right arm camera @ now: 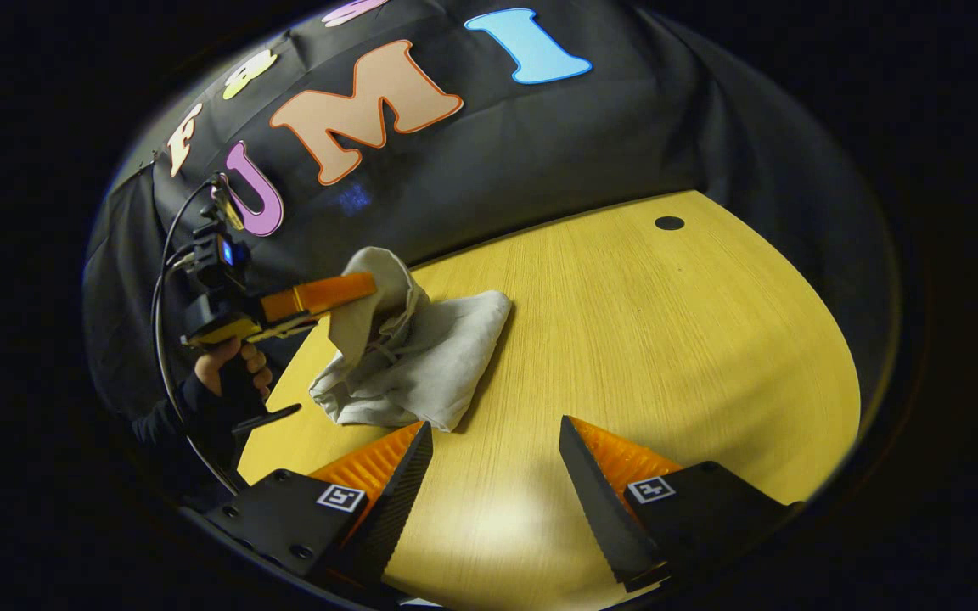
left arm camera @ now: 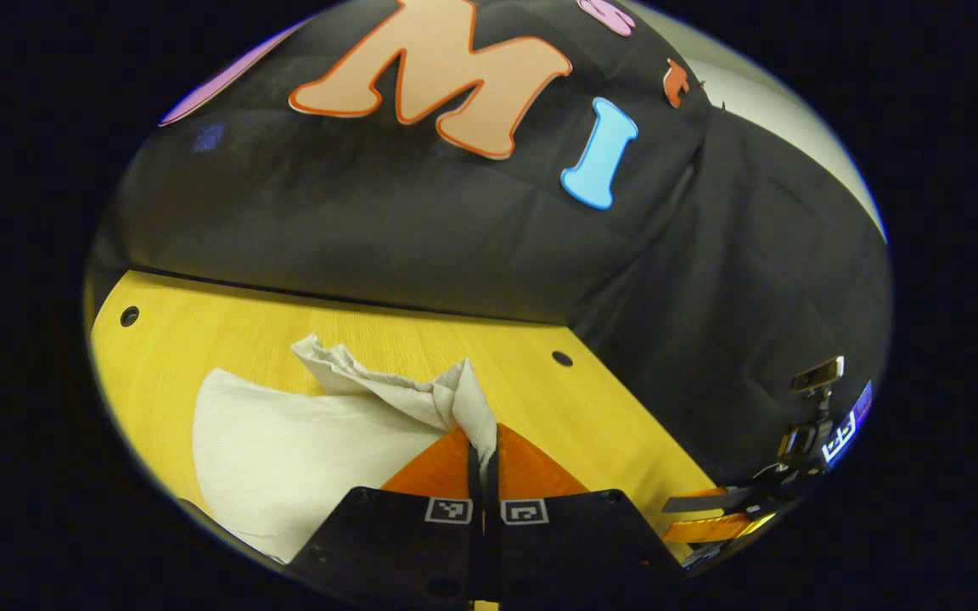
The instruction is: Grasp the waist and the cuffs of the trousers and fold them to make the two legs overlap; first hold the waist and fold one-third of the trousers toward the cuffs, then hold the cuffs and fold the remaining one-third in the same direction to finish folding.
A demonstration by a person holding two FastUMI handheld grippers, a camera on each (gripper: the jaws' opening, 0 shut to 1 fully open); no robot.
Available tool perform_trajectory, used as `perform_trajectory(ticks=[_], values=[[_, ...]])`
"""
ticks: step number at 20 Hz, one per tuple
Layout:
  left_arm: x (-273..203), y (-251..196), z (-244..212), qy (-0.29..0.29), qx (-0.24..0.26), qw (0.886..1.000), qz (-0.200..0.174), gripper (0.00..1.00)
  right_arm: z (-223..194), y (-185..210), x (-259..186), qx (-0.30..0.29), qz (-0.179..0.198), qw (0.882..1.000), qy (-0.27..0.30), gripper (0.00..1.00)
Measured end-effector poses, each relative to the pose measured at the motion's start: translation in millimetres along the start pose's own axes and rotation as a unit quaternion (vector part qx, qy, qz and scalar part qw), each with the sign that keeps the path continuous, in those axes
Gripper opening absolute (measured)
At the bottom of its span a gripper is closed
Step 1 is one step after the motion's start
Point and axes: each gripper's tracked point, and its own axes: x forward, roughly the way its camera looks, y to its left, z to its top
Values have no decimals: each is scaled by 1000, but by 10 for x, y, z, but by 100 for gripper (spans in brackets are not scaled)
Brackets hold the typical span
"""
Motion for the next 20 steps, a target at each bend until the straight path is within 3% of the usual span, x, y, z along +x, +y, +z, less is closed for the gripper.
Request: perform_trajectory(ticks=[6,9,11,13,15,16,20], values=[[241,45,-749,87,68,993,41,0,-66,-153,-106,1,-1,1000,3,96],[256,43,-946,92,79,991,53,0,-67,-156,-119,-5,7,1000,4,96],[172,-76,-966,85,66,993,41,1,-42,-117,-127,-10,13,1000,-2,96],[54,-102,-863,57,77,994,52,50,7,-68,-136,-27,14,999,-16,96],[-132,-13,-692,28,108,990,88,100,78,8,-143,-61,9,998,-34,96],[-235,-11,-589,14,118,988,103,96,106,86,-144,-76,11,996,-44,96],[-915,119,-174,-61,137,976,157,96,371,441,-210,-109,13,989,-100,96]])
